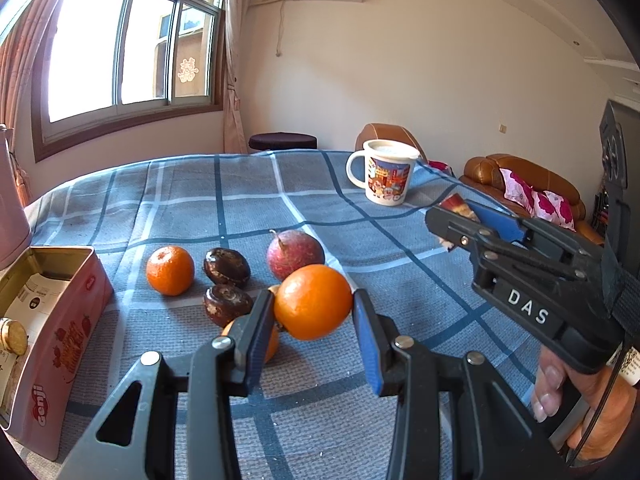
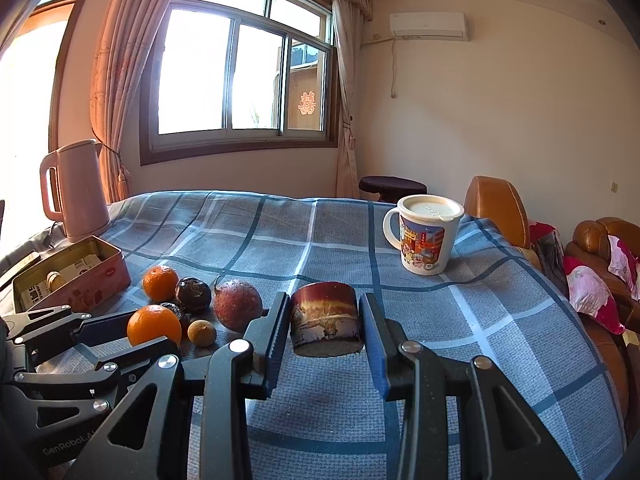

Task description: Organize fruits

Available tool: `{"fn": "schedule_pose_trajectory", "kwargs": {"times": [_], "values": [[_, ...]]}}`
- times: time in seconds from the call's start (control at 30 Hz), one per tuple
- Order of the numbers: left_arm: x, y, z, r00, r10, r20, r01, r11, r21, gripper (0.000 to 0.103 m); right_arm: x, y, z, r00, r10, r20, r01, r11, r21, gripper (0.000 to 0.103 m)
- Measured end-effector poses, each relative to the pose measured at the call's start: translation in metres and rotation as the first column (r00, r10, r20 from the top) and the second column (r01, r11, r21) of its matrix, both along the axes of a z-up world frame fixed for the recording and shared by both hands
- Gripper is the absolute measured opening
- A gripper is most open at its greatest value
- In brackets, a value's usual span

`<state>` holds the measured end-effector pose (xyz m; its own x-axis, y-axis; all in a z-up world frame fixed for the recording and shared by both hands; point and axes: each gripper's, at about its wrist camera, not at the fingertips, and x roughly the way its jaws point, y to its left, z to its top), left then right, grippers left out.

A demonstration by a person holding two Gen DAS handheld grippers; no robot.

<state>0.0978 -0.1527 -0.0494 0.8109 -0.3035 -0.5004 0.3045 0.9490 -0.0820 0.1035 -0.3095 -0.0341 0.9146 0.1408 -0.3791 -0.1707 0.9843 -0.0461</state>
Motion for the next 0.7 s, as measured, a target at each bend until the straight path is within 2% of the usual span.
{"fn": "schedule_pose_trajectory", "kwargs": {"times": [0.7], "values": [[-0.006,0.013,0.009,0.998,0.034,0.054,-0.033,0.999,-0.004,0.041,-0.012,-0.002,0.004,0.998,-0.005,0.070,0.005,1.000,0.003,0.037]]}}
